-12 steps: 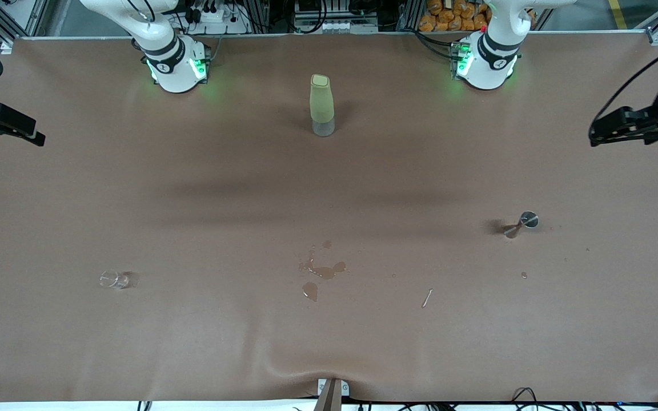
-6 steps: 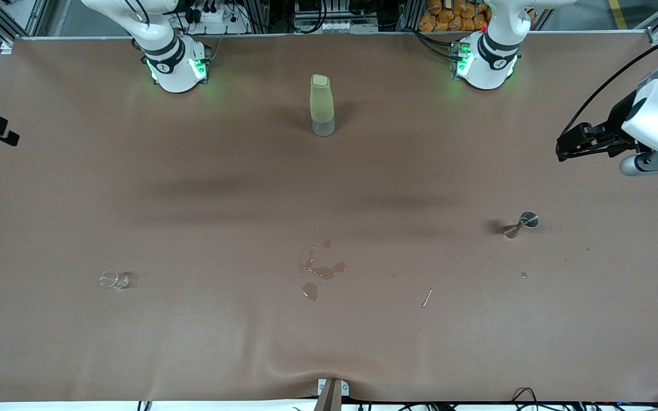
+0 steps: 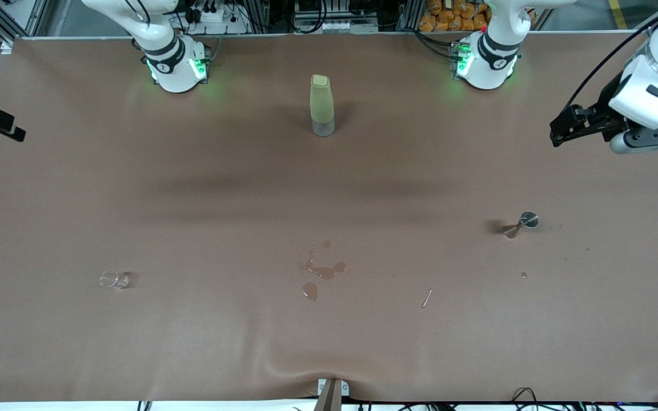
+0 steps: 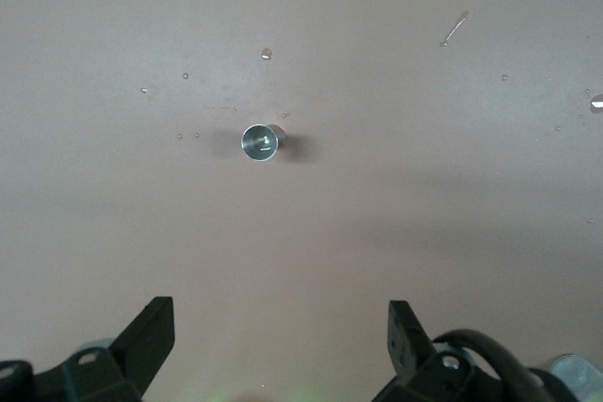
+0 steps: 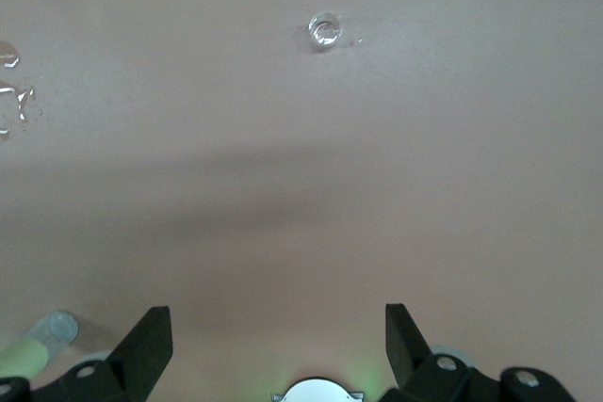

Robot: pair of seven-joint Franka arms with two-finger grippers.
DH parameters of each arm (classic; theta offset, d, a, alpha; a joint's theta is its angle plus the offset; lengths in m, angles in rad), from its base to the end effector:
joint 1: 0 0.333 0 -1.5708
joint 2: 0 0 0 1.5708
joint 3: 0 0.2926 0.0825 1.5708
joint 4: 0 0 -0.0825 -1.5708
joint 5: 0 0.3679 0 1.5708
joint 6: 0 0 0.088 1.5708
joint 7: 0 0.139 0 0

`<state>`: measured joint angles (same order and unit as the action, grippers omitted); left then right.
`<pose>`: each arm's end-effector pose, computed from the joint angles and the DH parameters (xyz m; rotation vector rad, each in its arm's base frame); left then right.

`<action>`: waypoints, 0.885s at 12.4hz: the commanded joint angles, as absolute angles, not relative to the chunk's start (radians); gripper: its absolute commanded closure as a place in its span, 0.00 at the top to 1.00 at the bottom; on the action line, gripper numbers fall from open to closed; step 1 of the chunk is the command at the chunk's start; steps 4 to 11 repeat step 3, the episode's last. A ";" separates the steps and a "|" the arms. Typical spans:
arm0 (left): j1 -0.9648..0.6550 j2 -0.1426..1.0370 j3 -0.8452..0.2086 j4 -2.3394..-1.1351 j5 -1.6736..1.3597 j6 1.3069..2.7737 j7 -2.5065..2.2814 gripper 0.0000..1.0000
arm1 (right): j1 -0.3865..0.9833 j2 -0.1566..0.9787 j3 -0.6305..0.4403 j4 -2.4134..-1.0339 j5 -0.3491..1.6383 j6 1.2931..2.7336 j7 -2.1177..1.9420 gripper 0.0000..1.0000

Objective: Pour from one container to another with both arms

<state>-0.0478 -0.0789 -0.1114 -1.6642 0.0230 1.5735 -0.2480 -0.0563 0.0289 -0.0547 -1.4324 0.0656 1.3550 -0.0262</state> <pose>0.5084 -0.0803 0.5681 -3.1049 -0.1383 0.0087 0.5183 -0.0471 0.5981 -3.0652 0.1138 0.1561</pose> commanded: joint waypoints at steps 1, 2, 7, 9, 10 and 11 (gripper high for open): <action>-0.026 -0.101 -0.115 -1.678 0.043 1.594 -0.252 1.00 | -0.057 0.008 -0.034 -1.434 0.055 1.332 -0.020 1.00; -0.026 -0.098 -0.115 -1.671 0.043 1.591 -0.253 1.00 | -0.057 0.008 -0.034 -1.434 0.055 1.328 -0.020 1.00; -0.026 -0.100 -0.115 -1.669 0.043 1.588 -0.253 1.00 | -0.057 0.008 -0.034 -1.433 0.054 1.328 -0.020 1.00; -0.026 -0.100 -0.115 -1.669 0.043 1.588 -0.253 1.00 | -0.057 0.008 -0.034 -1.433 0.054 1.328 -0.020 1.00; -0.026 -0.100 -0.115 -1.669 0.043 1.588 -0.253 1.00 | -0.057 0.008 -0.034 -1.433 0.054 1.328 -0.020 1.00; -0.026 -0.100 -0.115 -1.669 0.043 1.588 -0.253 1.00 | -0.057 0.008 -0.034 -1.433 0.054 1.328 -0.020 1.00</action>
